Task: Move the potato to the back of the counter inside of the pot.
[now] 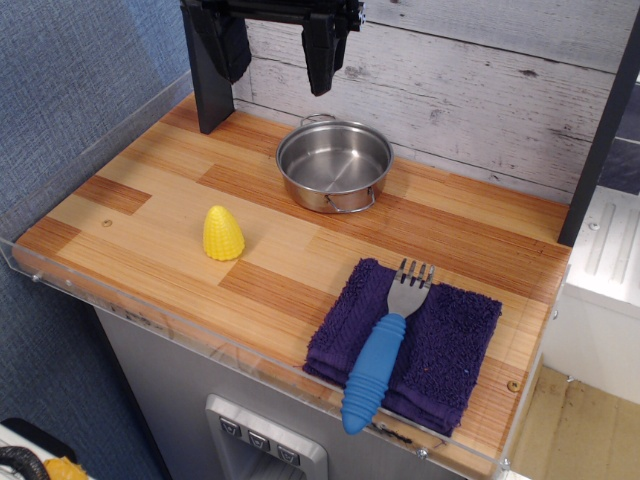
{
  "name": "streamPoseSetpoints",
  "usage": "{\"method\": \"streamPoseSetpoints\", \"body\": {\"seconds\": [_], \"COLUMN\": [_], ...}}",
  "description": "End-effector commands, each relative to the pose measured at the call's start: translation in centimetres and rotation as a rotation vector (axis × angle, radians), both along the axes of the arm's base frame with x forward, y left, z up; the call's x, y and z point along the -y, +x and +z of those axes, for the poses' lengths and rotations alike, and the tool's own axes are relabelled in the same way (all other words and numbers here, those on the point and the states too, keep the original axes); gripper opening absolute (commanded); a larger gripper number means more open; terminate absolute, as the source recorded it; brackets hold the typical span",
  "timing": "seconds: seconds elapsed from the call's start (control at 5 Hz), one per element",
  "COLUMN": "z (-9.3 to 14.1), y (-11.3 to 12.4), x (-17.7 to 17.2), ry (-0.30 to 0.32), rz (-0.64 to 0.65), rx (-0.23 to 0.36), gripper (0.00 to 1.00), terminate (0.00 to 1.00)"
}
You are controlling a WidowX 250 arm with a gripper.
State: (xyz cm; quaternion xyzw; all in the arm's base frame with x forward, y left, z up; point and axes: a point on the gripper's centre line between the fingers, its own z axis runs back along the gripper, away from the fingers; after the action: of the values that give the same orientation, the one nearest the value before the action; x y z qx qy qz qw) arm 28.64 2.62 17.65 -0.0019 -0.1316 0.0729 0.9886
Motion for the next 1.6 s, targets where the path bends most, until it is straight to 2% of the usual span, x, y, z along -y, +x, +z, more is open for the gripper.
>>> {"method": "streamPoseSetpoints", "body": {"seconds": [0.0, 0.4, 0.6, 0.8, 1.0, 1.4], "z": [0.0, -0.6, -0.7, -1.7, -4.2, -9.3], "y": [0.0, -0.5, -1.2, -1.9, -2.3, -2.1], "x": [0.0, -1.9, -4.0, -6.1, -7.5, -7.4], "ry": [0.0, 0.02, 0.025, 0.018, -0.005, -0.018], "rz": [0.0, 0.049, 0.077, 0.065, 0.056, 0.016], "rx": [0.0, 0.001, 0.006, -0.013, -0.065, -0.148], "gripper": [1.0, 1.0, 1.0, 1.0, 1.0, 1.0], "terminate": [0.0, 0.0, 0.0, 0.0, 0.0, 0.0]}}
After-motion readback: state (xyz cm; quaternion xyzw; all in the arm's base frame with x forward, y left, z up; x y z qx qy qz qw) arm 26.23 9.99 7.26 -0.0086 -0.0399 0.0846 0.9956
